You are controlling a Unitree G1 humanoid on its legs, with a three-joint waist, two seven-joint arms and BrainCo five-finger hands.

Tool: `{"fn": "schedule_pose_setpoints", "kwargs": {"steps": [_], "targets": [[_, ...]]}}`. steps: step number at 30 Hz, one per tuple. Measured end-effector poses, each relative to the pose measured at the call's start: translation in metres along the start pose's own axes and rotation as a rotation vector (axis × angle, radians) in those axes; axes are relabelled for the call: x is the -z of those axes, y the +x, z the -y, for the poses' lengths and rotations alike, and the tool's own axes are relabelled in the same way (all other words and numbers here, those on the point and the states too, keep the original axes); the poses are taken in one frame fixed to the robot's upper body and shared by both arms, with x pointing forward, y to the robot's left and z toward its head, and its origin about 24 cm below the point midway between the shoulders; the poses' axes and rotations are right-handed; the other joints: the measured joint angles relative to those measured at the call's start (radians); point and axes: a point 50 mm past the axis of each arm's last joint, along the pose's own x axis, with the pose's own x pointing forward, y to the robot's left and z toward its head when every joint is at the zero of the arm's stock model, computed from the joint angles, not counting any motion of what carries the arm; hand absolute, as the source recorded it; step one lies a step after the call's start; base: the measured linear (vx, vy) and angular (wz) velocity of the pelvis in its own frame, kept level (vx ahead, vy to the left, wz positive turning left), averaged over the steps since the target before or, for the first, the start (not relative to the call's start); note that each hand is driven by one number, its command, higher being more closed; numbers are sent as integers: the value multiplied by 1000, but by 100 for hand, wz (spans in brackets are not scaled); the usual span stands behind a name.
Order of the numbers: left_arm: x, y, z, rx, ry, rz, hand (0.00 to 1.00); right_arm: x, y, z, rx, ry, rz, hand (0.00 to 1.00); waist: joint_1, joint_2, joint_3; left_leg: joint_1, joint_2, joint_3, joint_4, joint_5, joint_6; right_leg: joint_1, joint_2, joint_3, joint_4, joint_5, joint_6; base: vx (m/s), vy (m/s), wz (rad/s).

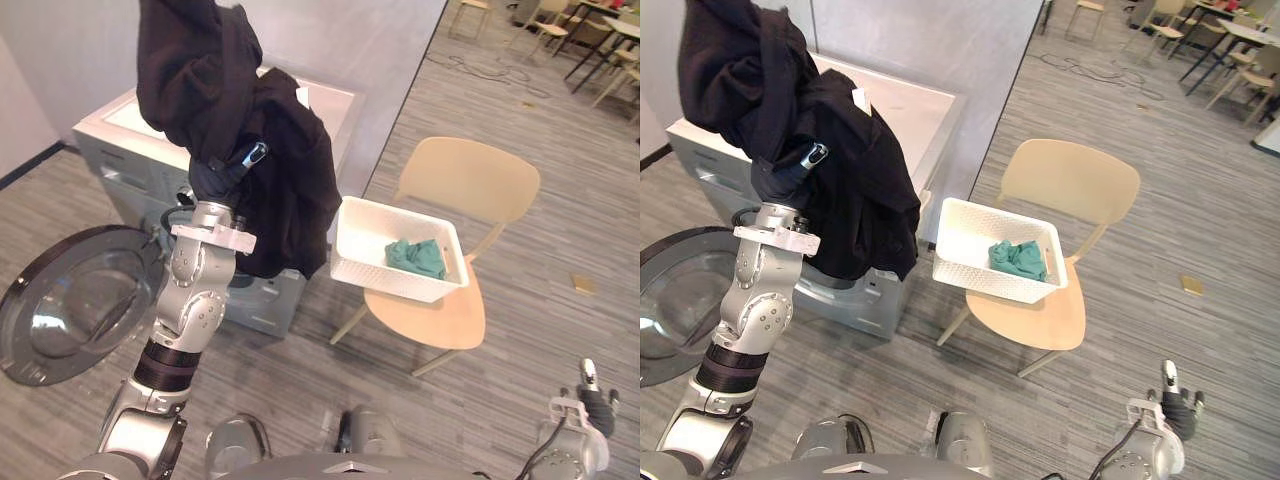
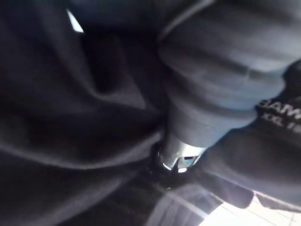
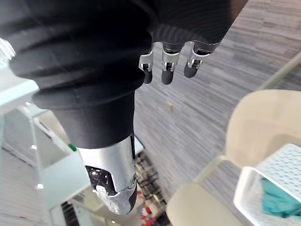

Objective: Pick up the laundry basket with both hands and put the clothes into the washing machine.

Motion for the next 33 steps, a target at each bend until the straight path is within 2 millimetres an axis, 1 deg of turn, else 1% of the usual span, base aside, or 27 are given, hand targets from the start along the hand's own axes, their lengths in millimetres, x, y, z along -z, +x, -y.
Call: {"fn": "schedule_pose_setpoints", "kwargs": {"steps": [1, 2, 3, 5, 7, 8, 9, 10, 11, 12, 14, 15, 16, 17, 18, 19, 21, 22, 23, 24, 25, 26, 27, 28, 30, 31, 33], "targets": [[3, -8, -8, -43, -4, -15, 100, 4, 0, -5, -22, -20, -13, 0, 5, -4, -5, -26, -17, -2, -17, 26, 4, 39, 20, 24, -44, -10, 11, -169, -66, 20], [6, -21, -21, -115, -11, -38, 100, 10, -1, -9, -52, -53, -33, 0, 13, -15, -14, -74, -44, -1, -30, 64, 7, 76, 28, 34, -164, -44, -18, -239, -102, 19], [10, -36, -33, -192, -15, -74, 100, 16, -1, -15, -78, -62, -54, 0, 21, -13, -17, -135, -51, -3, -32, 102, 5, 98, 39, 33, -307, -127, -67, -212, -96, 9], [20, -56, -44, -278, -26, -134, 100, 26, -5, -17, -105, -121, -97, 0, 41, -12, -17, -207, -57, -22, -66, 172, 1, 97, 61, 28, -438, -183, -94, -222, -115, 25], [29, -68, -46, -318, -41, -185, 100, 28, -6, -14, -109, -132, -111, 0, 41, 0, -10, -258, -62, -74, -76, 225, -6, 96, 84, 12, -494, -210, -106, -274, -155, 67], [35, -76, -46, -349, -60, -210, 100, 28, -6, -12, -108, -164, -113, 0, 37, 18, 6, -263, -56, -106, -109, 276, -20, 93, 103, -21, -499, -208, -113, -363, -159, 90], [40, -84, -45, -371, -75, -232, 100, 30, -7, -6, -93, -185, -126, 0, 37, 23, 9, -251, -57, -120, -172, 333, -66, 90, 108, -57, -494, -197, -133, -305, -98, 72], [42, -88, -44, -380, -86, -240, 100, 30, -8, -3, -90, -210, -129, 0, 41, 29, 6, -242, -52, -114, -192, 310, -97, 89, 111, -79, -497, -193, -140, -273, -60, 67], [45, -92, -40, -382, -108, -257, 100, 31, -11, 2, -94, -241, -144, 0, 38, 33, 10, -260, -39, -93, -161, 248, -52, 86, 106, -117, -502, -181, -161, -236, -28, 62], [49, -95, -37, -376, -127, -273, 100, 35, -16, 9, -94, -271, -172, 0, 34, 30, 11, -286, -30, -83, -68, 195, -23, 76, 89, -149, -506, -168, -168, -223, -15, 66], [54, -98, -35, -367, -142, -296, 100, 42, -22, 16, -98, -324, -210, 0, 19, 25, 14, -289, -23, -80, 36, 139, -23, 77, 56, -183, -523, -144, -161, -156, 77, 64], [58, -100, -34, -368, -165, -312, 100, 46, -27, 22, -97, -338, -235, 0, 5, 23, 15, -274, -3, -68, 83, 94, -36, 78, 36, -203, -551, -121, -149, -120, 200, 78], [65, -103, -34, -368, -173, -340, 100, 55, -32, 32, -75, -355, -278, 0, -5, 37, 8, -240, 23, -52, 91, 63, -51, 78, 19, -225, -586, -99, -134, -78, 207, 66], [69, -105, -34, -367, -178, -361, 100, 58, -33, 39, -56, -372, -302, 0, -8, 44, 4, -216, 33, -49, 74, 58, -62, 79, 15, -231, -603, -89, -122, -35, 245, 53], [80, -112, -34, -381, -187, -412, 100, 67, -38, 55, -5, -409, -360, 0, -5, 69, -3, -153, 48, -63, -12, 30, -108, 78, 13, -241, -621, -82, -109, 3, 268, 49], [91, -118, -38, -401, -193, -471, 100, 84, -46, 66, 44, -422, -442, 0, -5, 75, 2, -143, 14, -62, -56, 47, -91, 73, -15, -249, -627, -61, -88, 15, 278, 36], [102, -135, -46, -451, -187, -555, 100, 109, -62, 77, 92, -440, -574, 0, 1, 63, 8, -163, -11, -59, -33, 25, -64, 72, -36, -247, -639, -42, -58, 45, 264, 14], [108, -146, -51, -481, -182, -608, 100, 122, -70, 83, 121, -466, -642, 0, 0, 60, 11, -171, -25, -58, -3, -14, -57, 65, -55, -245, -610, -41, -56, 60, 255, 6], [111, -151, -52, -493, -181, -635, 100, 127, -73, 86, 133, -477, -671, 0, -2, 60, 13, -167, -33, -59, 7, -32, -47, 58, -67, -242, -576, -41, -56, 68, 263, 1], [117, -159, -54, -499, -176, -691, 100, 134, -78, 87, 134, -520, -721, 0, -5, 63, 28, -140, -49, -55, 7, -52, -34, 18, -102, -220, -446, -38, -74, 105, 322, -4], [120, -163, -53, -490, -172, -730, 100, 141, -80, 84, 112, -554, -755, 0, -10, 69, 47, -108, -58, -51, 5, -68, -24, -48, -130, -184, -284, -9, -142, 109, 316, -5], [121, -165, -53, -488, -171, -739, 100, 141, -77, 80, 94, -564, -753, 0, -17, 71, 55, -91, -61, -48, 2, -75, -23, -80, -136, -162, -212, -7, -160, 116, 287, -16], [122, -168, -55, -485, -168, -756, 100, 144, -72, 71, 51, -601, -759, 0, -23, 69, 65, -56, -62, -32, -16, -84, -21, -138, -134, -133, -105, -22, -147, 86, 158, -24], [122, -170, -57, -487, -164, -765, 100, 146, -71, 67, 30, -618, -763, 0, -24, 72, 69, -35, -64, -21, -35, -84, -22, -163, -132, -135, -79, -28, -138, 130, 166, -48], [123, -177, -65, -507, -143, -793, 100, 154, -66, 46, -63, -669, -762, 0, -45, 77, 75, 17, -66, 18, -104, -76, -34, -237, -100, -178, -145, -47, -130, 158, 126, -52], [123, -178, -66, -515, -141, -797, 100, 156, -66, 42, -78, -668, -762, 0, -51, 78, 75, 24, -67, 26, -116, -75, -35, -253, -90, -186, -187, -47, -128, 193, 86, -34], [127, -179, -71, -532, -135, -810, 100, 159, -66, 30, -129, -661, -741, 0, -66, 81, 82, 40, -70, 50, -138, -75, -38, -297, -55, -194, -359, -25, -116, 275, 27, -25]]}}
